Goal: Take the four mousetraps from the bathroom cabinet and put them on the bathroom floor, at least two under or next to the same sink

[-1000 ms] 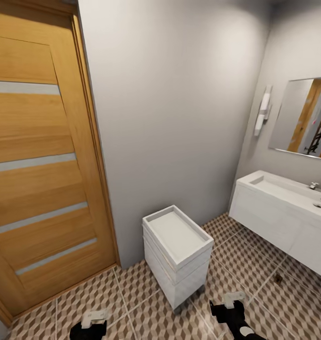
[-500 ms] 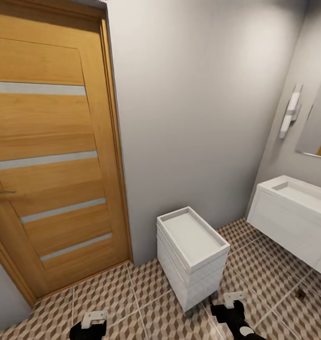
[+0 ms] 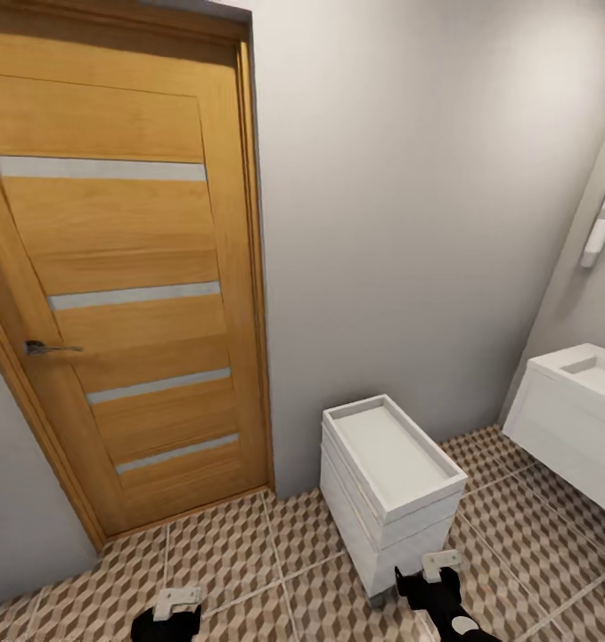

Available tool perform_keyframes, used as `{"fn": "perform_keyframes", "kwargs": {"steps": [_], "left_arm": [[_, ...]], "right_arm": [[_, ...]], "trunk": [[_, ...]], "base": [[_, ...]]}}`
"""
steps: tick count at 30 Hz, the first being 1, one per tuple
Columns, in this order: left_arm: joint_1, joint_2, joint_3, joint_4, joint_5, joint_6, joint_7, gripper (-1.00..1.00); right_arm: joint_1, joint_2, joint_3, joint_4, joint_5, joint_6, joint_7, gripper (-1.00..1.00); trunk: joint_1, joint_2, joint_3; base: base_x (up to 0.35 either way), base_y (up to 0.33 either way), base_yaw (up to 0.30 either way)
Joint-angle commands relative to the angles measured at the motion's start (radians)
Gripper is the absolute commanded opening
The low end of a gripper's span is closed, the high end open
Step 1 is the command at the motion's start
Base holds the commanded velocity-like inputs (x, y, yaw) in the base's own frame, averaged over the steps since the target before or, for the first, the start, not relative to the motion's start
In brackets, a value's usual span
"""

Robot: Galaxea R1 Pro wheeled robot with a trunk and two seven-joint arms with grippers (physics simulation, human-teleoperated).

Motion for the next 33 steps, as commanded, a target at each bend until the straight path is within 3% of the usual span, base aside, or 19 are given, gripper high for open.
{"fn": "perform_keyframes", "kwargs": {"steps": [1,33], "left_arm": [[-0.002,-0.001,-0.009,0.004,0.010,-0.007,0.000,1.00],[-0.002,-0.002,-0.009,0.004,0.010,-0.005,0.000,1.00]], "right_arm": [[-0.001,0.000,0.004,0.001,0.009,-0.002,-0.007,1.00],[0.000,0.000,0.004,0.001,0.009,-0.001,-0.007,1.00]], "trunk": [[0.001,-0.002,-0.002],[0.001,-0.002,-0.002]], "base": [[0.000,0.000,0.228],[0.000,0.000,0.221]]}}
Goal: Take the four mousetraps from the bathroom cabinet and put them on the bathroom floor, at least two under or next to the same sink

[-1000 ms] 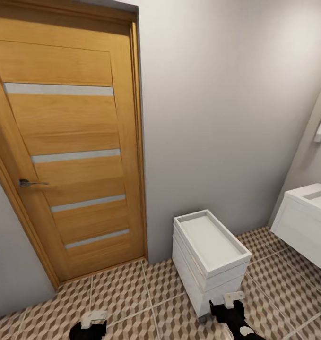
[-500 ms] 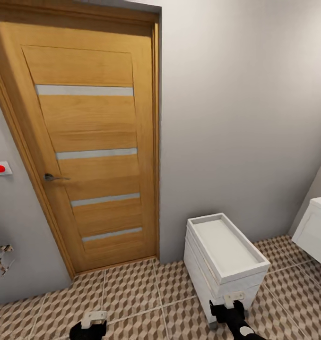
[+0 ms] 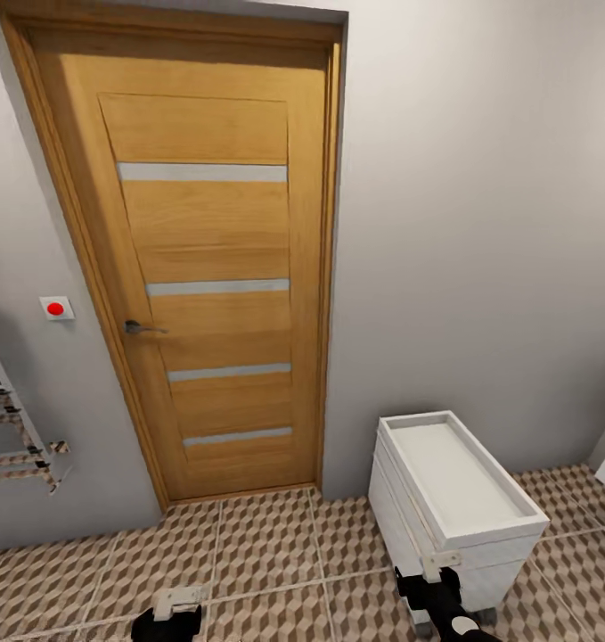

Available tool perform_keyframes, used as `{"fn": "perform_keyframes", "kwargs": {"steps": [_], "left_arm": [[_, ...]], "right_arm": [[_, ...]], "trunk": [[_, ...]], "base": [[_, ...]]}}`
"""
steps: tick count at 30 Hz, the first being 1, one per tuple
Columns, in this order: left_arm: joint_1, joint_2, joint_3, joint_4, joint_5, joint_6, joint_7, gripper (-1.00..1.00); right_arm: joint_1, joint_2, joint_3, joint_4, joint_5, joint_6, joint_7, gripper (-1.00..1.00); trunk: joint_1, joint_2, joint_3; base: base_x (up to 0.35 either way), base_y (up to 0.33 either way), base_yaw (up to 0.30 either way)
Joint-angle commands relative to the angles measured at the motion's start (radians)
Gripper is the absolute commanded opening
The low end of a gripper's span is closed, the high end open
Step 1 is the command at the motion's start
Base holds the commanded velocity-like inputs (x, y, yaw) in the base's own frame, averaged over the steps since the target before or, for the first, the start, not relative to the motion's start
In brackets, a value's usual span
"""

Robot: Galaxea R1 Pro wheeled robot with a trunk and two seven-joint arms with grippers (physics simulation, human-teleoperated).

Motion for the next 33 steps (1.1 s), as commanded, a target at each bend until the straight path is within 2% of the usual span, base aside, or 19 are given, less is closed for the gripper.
{"fn": "perform_keyframes", "kwargs": {"steps": [1,33], "left_arm": [[-0.002,-0.001,-0.009,0.004,0.010,-0.006,0.000,1.00],[-0.002,-0.001,-0.008,0.004,0.010,-0.006,0.000,1.00]], "right_arm": [[-0.001,0.000,0.004,0.001,0.009,-0.002,-0.007,1.00],[-0.001,0.001,0.005,0.001,0.009,-0.002,-0.007,1.00]], "trunk": [[0.001,-0.002,-0.002],[0.001,-0.002,-0.002]], "base": [[0.000,0.000,0.220],[0.000,0.000,0.229]]}}
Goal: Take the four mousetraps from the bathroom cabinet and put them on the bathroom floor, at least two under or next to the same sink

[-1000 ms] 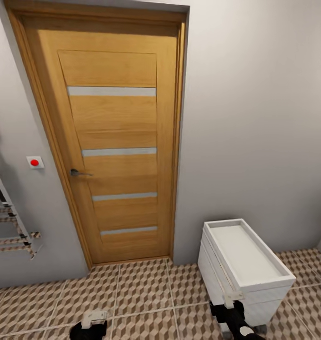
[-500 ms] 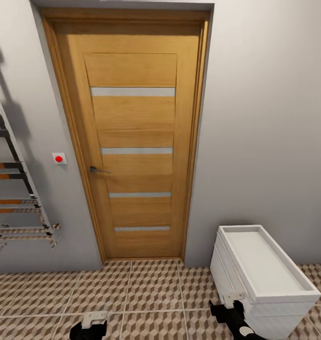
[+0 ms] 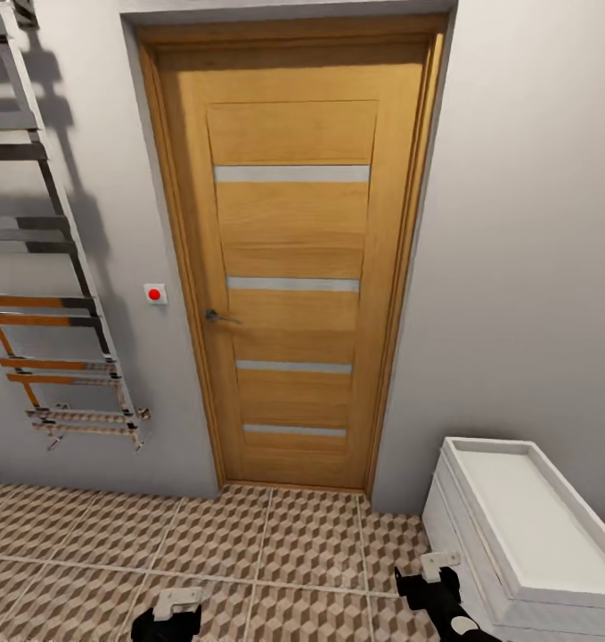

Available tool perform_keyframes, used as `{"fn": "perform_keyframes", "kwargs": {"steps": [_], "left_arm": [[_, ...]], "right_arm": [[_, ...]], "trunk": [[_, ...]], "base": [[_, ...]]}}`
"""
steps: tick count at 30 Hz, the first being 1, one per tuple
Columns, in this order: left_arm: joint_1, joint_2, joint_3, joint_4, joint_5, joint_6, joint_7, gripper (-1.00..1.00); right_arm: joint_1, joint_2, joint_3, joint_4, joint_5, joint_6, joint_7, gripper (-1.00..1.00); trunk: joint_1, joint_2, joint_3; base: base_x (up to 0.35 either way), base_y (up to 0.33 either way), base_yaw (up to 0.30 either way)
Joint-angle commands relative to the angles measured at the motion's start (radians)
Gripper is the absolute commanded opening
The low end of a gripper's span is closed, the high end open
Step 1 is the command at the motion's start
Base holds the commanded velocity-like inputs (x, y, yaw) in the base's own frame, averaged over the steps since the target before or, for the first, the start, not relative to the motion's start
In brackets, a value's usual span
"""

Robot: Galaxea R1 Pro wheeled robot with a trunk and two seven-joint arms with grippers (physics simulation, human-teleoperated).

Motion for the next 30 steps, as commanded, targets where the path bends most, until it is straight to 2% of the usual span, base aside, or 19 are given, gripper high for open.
{"fn": "perform_keyframes", "kwargs": {"steps": [1,30], "left_arm": [[-0.002,-0.001,-0.009,0.004,0.010,-0.006,0.000,1.00],[-0.002,-0.001,-0.010,0.004,0.010,-0.006,0.000,1.00]], "right_arm": [[0.000,0.000,0.005,0.001,0.009,-0.002,-0.007,1.00],[0.000,0.000,0.004,0.001,0.009,-0.003,-0.007,1.00]], "trunk": [[0.001,-0.002,-0.002],[0.001,-0.002,-0.002]], "base": [[0.000,0.000,0.249],[0.000,0.000,0.255]]}}
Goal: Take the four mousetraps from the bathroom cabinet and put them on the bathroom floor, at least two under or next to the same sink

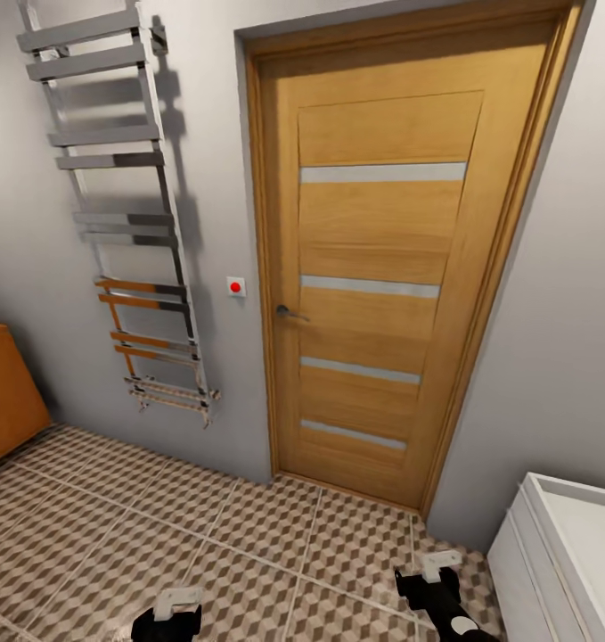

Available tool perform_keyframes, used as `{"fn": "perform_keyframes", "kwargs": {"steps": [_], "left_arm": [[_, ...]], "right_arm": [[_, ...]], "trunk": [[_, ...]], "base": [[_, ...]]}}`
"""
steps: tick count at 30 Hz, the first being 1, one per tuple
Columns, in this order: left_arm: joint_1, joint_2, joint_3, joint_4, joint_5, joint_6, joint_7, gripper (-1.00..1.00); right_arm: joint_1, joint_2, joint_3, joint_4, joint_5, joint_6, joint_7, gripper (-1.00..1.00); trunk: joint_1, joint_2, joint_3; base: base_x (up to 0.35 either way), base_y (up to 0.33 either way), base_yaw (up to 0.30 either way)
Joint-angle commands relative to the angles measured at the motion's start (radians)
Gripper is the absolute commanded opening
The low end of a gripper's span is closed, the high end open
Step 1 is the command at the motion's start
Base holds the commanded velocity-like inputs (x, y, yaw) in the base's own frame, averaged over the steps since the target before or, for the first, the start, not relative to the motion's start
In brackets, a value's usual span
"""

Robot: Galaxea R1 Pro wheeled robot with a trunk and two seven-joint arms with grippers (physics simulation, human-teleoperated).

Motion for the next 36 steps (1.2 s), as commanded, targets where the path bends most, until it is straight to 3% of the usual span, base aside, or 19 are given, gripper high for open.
{"fn": "perform_keyframes", "kwargs": {"steps": [1,36], "left_arm": [[-0.002,-0.001,-0.009,0.004,0.010,-0.006,0.000,1.00],[-0.002,-0.002,-0.009,0.004,0.010,-0.006,0.000,1.00]], "right_arm": [[-0.001,0.000,0.004,0.001,0.009,-0.002,-0.007,1.00],[-0.001,0.000,0.006,0.001,0.009,0.000,-0.007,1.00]], "trunk": [[0.001,-0.002,-0.002],[0.001,-0.002,-0.002]], "base": [[0.000,0.000,0.255],[0.000,0.000,0.255]]}}
